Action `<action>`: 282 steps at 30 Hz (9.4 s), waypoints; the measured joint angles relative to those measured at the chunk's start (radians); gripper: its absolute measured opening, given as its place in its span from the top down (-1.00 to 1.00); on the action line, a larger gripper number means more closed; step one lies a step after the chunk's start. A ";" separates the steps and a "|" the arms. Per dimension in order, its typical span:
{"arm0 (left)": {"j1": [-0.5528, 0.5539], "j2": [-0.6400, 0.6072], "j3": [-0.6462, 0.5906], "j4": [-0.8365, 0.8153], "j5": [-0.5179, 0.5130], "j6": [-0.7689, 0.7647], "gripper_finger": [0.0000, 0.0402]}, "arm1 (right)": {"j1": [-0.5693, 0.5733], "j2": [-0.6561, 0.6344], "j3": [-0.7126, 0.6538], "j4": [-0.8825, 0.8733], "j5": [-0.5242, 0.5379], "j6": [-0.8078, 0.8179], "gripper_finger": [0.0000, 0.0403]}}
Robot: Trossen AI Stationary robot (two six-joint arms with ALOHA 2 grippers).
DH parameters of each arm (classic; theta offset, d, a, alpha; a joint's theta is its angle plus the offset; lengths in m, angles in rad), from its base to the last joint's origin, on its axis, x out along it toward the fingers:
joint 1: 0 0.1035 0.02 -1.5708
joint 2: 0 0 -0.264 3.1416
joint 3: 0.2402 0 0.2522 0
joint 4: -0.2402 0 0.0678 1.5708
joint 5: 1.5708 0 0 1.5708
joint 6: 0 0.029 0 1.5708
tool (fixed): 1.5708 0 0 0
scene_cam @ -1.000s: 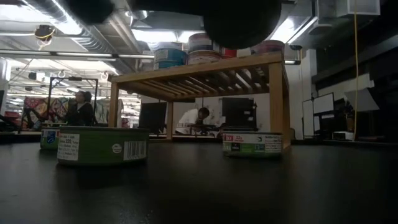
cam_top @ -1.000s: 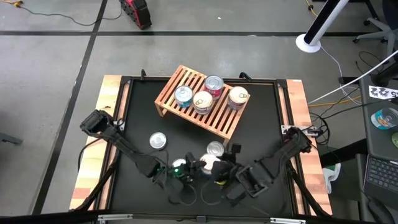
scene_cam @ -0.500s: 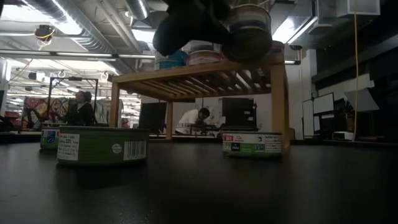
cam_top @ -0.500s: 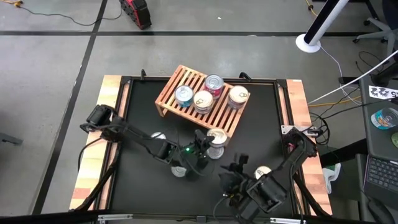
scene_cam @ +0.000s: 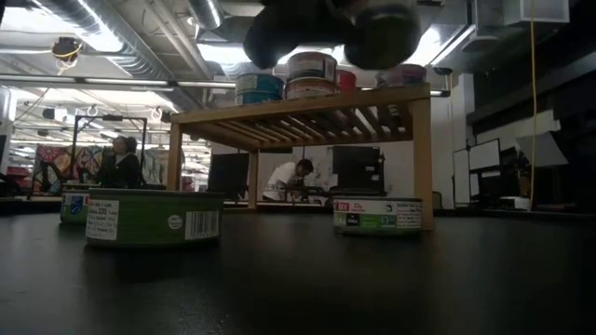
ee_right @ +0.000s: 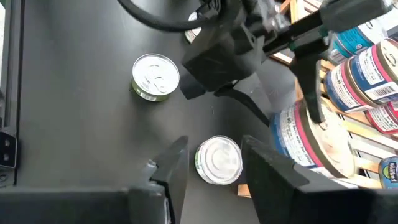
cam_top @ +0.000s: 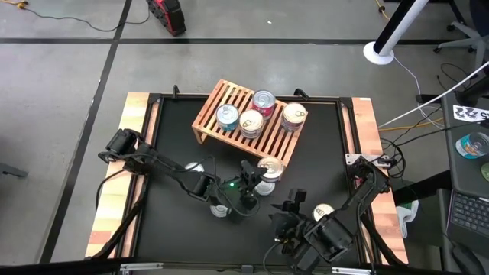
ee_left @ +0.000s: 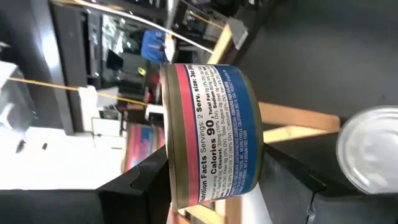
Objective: Stack canned seafood by type on shelf
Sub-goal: Put the blue and pink tuna can aligned white the other blue and pink tuna can on the shelf, then stack the blue and pink tuna can on top of the blue and pink tuna can on the shelf
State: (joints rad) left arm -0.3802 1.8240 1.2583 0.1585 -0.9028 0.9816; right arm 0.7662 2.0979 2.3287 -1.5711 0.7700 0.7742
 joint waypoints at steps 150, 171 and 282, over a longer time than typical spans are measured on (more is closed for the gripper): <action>-0.053 -0.002 -0.001 -0.096 0.302 -0.698 -0.41 | 0.221 -0.005 -0.806 0.156 -0.634 0.642 0.95; -0.086 -0.002 -0.002 -0.096 0.301 -0.688 -0.41 | 0.163 0.002 -0.754 0.180 -0.545 0.605 0.99; -0.222 0.215 -0.008 -0.200 0.160 -0.622 -0.15 | -0.224 -0.003 -0.534 0.710 -0.486 0.030 1.00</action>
State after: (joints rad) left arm -0.6022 2.0392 1.2503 -0.0417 -0.7426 0.3591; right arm 0.5419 2.0949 1.7947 -0.8612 0.2840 0.8040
